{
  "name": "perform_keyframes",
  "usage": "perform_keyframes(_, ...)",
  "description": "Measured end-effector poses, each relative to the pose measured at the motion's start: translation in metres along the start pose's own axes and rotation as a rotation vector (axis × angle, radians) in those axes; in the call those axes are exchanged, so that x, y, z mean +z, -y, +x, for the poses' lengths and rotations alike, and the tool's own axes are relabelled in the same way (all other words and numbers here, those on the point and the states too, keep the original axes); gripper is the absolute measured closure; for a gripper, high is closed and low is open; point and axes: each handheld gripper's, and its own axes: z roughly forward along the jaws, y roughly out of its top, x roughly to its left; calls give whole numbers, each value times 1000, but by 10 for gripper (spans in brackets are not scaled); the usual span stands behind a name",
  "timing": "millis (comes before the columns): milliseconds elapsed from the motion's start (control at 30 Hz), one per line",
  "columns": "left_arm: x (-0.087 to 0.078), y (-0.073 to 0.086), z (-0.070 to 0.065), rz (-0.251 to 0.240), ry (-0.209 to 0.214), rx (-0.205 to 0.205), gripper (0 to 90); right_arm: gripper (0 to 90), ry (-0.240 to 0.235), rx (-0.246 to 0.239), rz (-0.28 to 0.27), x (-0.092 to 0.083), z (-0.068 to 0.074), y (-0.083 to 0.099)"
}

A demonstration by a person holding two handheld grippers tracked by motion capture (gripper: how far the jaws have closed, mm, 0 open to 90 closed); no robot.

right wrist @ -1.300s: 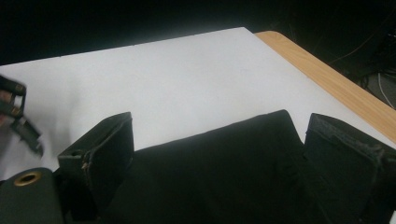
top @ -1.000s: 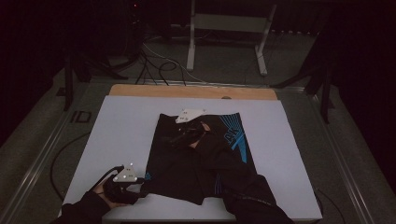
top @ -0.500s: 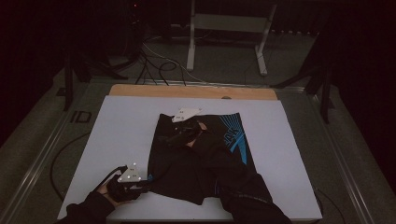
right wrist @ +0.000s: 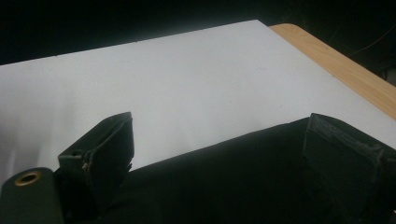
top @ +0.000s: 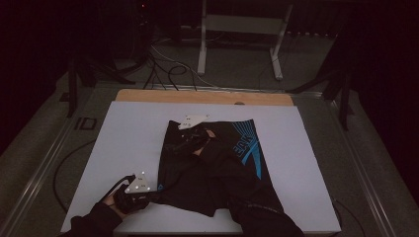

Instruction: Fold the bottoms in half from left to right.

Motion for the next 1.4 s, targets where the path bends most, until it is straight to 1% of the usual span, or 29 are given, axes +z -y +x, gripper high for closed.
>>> perform_keyframes(100, -3, -2, -1, -14, 2, -2, 863, 90, -3, -2, 11, 8, -3, 0)
perform_keyframes(167, -3, -2, -1, -15, 1, 0, 863, 90, -1, 6, 13, 10, -3, 0)
perform_keyframes(233, -4, -2, -1, -18, 4, 0, 863, 90, -7, 11, 9, 16, -5, -1)
perform_keyframes(267, -4, -2, -2, -17, 3, 0, 863, 90, -4, 22, 11, 18, -5, -2)
perform_keyframes(300, -4, -2, -2, -18, 6, -2, 863, 90, -4, 22, 11, 18, -5, -2)
perform_keyframes(333, -4, -2, -2, -20, 5, -2, 863, 90, 7, 21, 23, 23, -6, -2)
perform_keyframes(367, -4, -2, -2, -20, 5, -3, 863, 90, 7, 21, 23, 23, -6, -2)
perform_keyframes(400, -4, -3, -2, -20, 3, -1, 863, 90, 6, 23, 28, 28, -8, -2)
perform_keyframes(467, -4, -3, -2, -21, 6, -3, 863, 90, 1, 15, 31, 30, -10, -2)
perform_keyframes(533, -4, -3, -2, -19, 6, -4, 863, 90, 9, 16, 47, 36, -12, -2)
perform_keyframes(600, -4, -3, -2, -18, 4, -3, 863, 91, 8, 21, 49, 39, -13, -2)
perform_keyframes(633, -4, -3, -2, -17, 5, -4, 863, 90, 21, 26, 57, 41, -13, -2)
perform_keyframes(700, -4, -3, -2, -16, 3, -4, 863, 90, 16, 33, 63, 45, -15, -1)
perform_keyframes(767, -4, -3, -2, -16, 2, -1, 863, 90, 21, 30, 73, 48, -17, -1)
perform_keyframes(833, -4, -3, -2, -17, 2, 1, 863, 90, 28, 41, 86, 51, -18, 0)
perform_keyframes(867, -4, -3, -2, -18, 0, 1, 863, 91, 33, 31, 93, 53, -19, 0)
perform_keyframes(1033, -5, -4, -3, -16, 0, -1, 863, 90, 46, 53, 116, 62, -22, 1)
perform_keyframes(1200, -4, -3, -3, -12, 0, 3, 863, 90, 65, 47, 131, 68, -27, 1)
perform_keyframes(1267, -4, -3, -3, -14, 1, 1, 863, 91, 75, 61, 141, 71, -28, 0)
perform_keyframes(1333, -4, -3, -3, -14, 0, 1, 863, 90, 74, 76, 149, 74, -30, 0)
perform_keyframes(1400, -5, -3, -3, -15, 1, 2, 863, 91, 82, 81, 156, 78, -30, 0)
